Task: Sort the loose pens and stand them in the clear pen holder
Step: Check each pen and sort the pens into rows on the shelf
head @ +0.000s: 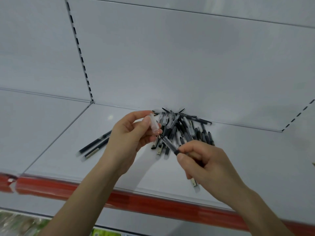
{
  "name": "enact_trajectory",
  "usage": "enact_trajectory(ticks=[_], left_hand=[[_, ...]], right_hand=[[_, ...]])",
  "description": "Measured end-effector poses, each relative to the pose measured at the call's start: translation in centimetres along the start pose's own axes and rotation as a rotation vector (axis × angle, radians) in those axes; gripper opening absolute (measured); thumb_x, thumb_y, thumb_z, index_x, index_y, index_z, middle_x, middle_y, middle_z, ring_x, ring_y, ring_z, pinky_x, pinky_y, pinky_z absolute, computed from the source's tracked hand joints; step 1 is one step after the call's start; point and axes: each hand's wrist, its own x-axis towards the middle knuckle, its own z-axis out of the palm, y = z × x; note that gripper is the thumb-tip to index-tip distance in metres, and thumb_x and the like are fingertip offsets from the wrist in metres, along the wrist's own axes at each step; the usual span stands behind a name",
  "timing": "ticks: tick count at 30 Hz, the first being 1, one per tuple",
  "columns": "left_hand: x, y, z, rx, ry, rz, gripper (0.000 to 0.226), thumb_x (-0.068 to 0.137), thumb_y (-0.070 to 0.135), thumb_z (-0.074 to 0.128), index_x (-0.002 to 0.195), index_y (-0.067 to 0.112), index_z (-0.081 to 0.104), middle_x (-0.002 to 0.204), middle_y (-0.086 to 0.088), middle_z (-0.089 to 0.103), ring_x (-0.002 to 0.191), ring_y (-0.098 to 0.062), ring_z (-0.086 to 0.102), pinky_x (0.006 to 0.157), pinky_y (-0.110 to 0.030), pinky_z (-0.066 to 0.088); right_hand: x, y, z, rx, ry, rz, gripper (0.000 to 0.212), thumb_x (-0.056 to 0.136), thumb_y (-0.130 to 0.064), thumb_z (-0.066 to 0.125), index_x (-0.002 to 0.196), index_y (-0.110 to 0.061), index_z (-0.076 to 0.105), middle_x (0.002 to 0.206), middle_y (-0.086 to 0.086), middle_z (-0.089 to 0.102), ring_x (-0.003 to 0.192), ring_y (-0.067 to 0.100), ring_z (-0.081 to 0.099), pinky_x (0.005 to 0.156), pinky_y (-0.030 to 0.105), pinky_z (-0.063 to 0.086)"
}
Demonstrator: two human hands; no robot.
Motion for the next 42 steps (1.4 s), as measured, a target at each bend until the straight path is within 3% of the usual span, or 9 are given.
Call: enact_trajectory(ticks=[3, 8, 12, 20, 29, 32, 36, 39, 42], left_hand=[[0.0, -0.2, 0.2, -0.001, -0.019, 0.011, 0.012, 0.091, 0.008, 0.049, 0.093, 0.010, 0.061, 0.063, -0.004, 0.068, 0.064, -0.012, 0.066, 0.057, -0.018, 0.052], [-0.2, -0.5, 0.7, 0.084, -0.053, 0.081, 0.010, 0.090, 0.007, 0.051, 0.094, 0.009, 0.060, 0.062, -0.001, 0.067, 0.064, -0.013, 0.064, 0.062, -0.021, 0.054], [-0.2, -0.9, 0.9, 0.150, -0.010, 0.150, 0.008, 0.085, 0.007, 0.058, 0.088, 0.012, 0.064, 0.066, 0.002, 0.069, 0.065, -0.010, 0.065, 0.063, -0.020, 0.054], [0.0, -1.3, 1.9, 0.190, 0.046, 0.178, 0.007, 0.082, 0.006, 0.063, 0.089, 0.007, 0.065, 0.062, 0.003, 0.068, 0.059, -0.009, 0.062, 0.066, -0.026, 0.055], [1.0, -2.2, 2.1, 0.196, 0.036, 0.047, 0.024, 0.082, 0.004, 0.064, 0.102, 0.016, 0.060, 0.069, -0.012, 0.067, 0.067, -0.020, 0.065, 0.065, -0.030, 0.056], [2.0, -2.2, 0.4, 0.428, 0.034, 0.059, 0.026, 0.083, 0.006, 0.062, 0.106, 0.020, 0.062, 0.072, -0.012, 0.065, 0.067, -0.023, 0.061, 0.078, -0.041, 0.055], [3.1, -2.2, -2.3, 1.063, 0.043, 0.181, 0.033, 0.086, 0.015, 0.058, 0.118, 0.021, 0.059, 0.075, 0.002, 0.059, 0.065, -0.010, 0.053, 0.060, -0.012, 0.039], [3.5, -2.3, -3.4, 1.251, 0.030, 0.146, 0.036, 0.087, 0.013, 0.055, 0.123, 0.015, 0.055, 0.082, -0.004, 0.062, 0.077, -0.017, 0.052, 0.069, -0.020, 0.036], [3.9, -2.6, -4.4, 1.419, 0.001, 0.100, 0.038, 0.088, 0.012, 0.052, 0.126, 0.011, 0.051, 0.097, -0.012, 0.063, 0.093, -0.027, 0.055, 0.078, -0.031, 0.041]], right_hand=[[0.1, -0.1, -0.1, -0.008, 0.007, 0.025, 0.022, 0.085, -0.014, 0.061, 0.068, -0.029, 0.060, 0.044, -0.005, 0.048, 0.045, 0.004, 0.051, 0.049, 0.011, 0.039], [0.2, -0.3, 0.0, 0.002, 0.016, 0.069, 0.018, 0.084, -0.015, 0.059, 0.070, -0.027, 0.060, 0.049, 0.005, 0.054, 0.043, 0.003, 0.050, 0.047, 0.009, 0.037], [0.3, -0.2, 0.2, 0.027, 0.048, 0.081, 0.018, 0.085, -0.020, 0.059, 0.072, -0.031, 0.059, 0.049, -0.001, 0.058, 0.042, 0.004, 0.045, 0.047, 0.018, 0.040], [0.4, 0.3, 0.5, 0.072, 0.122, 0.070, 0.017, 0.086, -0.016, 0.057, 0.069, -0.015, 0.060, 0.044, -0.003, 0.053, 0.039, 0.003, 0.045, 0.045, 0.015, 0.036], [2.1, 1.2, -0.9, -0.050, 0.072, 0.136, 0.022, 0.090, -0.024, 0.055, 0.074, -0.015, 0.065, 0.059, -0.002, 0.067, 0.042, 0.004, 0.052, 0.044, 0.013, 0.040], [2.4, 2.3, -2.1, -0.248, 0.140, 0.145, 0.022, 0.088, -0.026, 0.058, 0.071, -0.014, 0.064, 0.063, 0.001, 0.067, 0.049, 0.007, 0.057, 0.050, 0.014, 0.043], [1.8, 3.5, -1.7, -0.497, -0.024, 0.225, 0.021, 0.086, -0.037, 0.059, 0.078, -0.018, 0.063, 0.071, -0.001, 0.066, 0.065, 0.013, 0.062, 0.061, 0.019, 0.047], [1.7, 3.8, -0.8, -0.582, -0.087, 0.239, 0.024, 0.086, -0.036, 0.061, 0.087, -0.011, 0.062, 0.081, 0.005, 0.067, 0.075, 0.019, 0.064, 0.071, 0.033, 0.052], [2.1, 3.6, -0.4, -0.668, -0.117, 0.243, 0.030, 0.085, -0.035, 0.062, 0.094, -0.006, 0.061, 0.089, 0.009, 0.065, 0.082, 0.021, 0.061, 0.075, 0.036, 0.051]])
